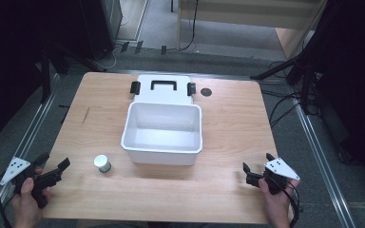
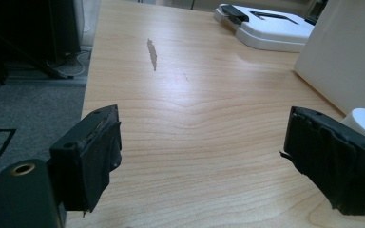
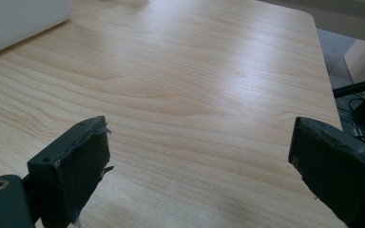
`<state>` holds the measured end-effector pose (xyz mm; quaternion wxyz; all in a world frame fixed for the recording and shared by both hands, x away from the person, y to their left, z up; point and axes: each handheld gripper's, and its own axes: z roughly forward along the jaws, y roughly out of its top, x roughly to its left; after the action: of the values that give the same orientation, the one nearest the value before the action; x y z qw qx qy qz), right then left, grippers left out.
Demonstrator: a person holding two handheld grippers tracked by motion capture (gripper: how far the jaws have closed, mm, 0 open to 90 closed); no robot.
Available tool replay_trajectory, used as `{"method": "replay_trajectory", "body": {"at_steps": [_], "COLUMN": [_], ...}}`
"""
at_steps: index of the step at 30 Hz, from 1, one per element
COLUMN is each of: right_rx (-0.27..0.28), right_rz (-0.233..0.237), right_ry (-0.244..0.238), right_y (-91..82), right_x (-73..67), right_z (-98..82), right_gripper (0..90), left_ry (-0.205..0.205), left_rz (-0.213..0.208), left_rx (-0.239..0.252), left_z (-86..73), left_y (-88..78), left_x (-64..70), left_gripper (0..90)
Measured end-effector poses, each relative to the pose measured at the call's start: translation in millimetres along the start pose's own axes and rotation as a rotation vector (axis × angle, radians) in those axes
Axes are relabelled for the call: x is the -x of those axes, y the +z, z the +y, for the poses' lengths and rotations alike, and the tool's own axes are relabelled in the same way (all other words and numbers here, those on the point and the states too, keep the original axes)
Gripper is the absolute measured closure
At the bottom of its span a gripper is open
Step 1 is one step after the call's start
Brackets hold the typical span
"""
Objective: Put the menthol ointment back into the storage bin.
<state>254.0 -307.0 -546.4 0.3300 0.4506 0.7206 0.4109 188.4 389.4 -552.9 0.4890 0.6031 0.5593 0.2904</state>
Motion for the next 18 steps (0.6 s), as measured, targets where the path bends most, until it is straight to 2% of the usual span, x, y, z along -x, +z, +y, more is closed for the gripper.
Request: {"method": "replay_trajectory", "body": {"at_steps": [3,4,5,7,9,12,13,14,15,18], "right_rx": [0.001,0.003,0.004,0.005,0.003,0.003,0.003,0.005,0.005,0.004], "right_rz": [0.000,0.001,0.002,0.002,0.001,0.001,0.001,0.002,0.002,0.001], "right_ry": [0.001,0.002,0.002,0.003,0.000,0.000,0.001,-0.002,-0.002,0.001], "right_y": [-0.2,-0.2,-0.3,-0.4,-0.4,-0.2,-0.3,-0.3,-0.3,-0.6], "right_x": [0.4,0.4,0.5,0.4,0.2,0.2,0.2,0.2,0.2,0.5], "right_z": [-0.1,-0.1,-0.2,-0.2,-0.1,-0.1,-0.1,-0.1,-0.1,-0.3], "right_gripper": [6.6,6.6,6.6,6.6,6.6,6.6,6.5,6.5,6.5,6.5], "left_ry": [0.002,-0.008,-0.038,-0.064,-0.030,-0.025,-0.027,-0.025,-0.025,0.013], "left_rz": [-0.005,-0.003,0.004,-0.013,-0.021,-0.024,-0.032,-0.058,-0.058,-0.080], "left_rx": [-0.002,-0.017,-0.041,-0.056,-0.086,-0.108,-0.108,-0.108,-0.108,-0.108], "left_z": [0.6,1.4,2.3,2.3,2.0,2.7,3.3,4.9,4.9,13.7], "left_y": [1.3,2.5,4.6,6.0,4.9,4.6,4.1,3.1,3.1,1.2], "left_x": [-0.3,-1.9,-3.5,-4.7,-2.4,-0.3,0.6,1.9,1.9,9.1], "left_gripper": [14.0,14.0,14.0,14.2,14.2,14.1,14.1,14.0,14.0,14.0]}}
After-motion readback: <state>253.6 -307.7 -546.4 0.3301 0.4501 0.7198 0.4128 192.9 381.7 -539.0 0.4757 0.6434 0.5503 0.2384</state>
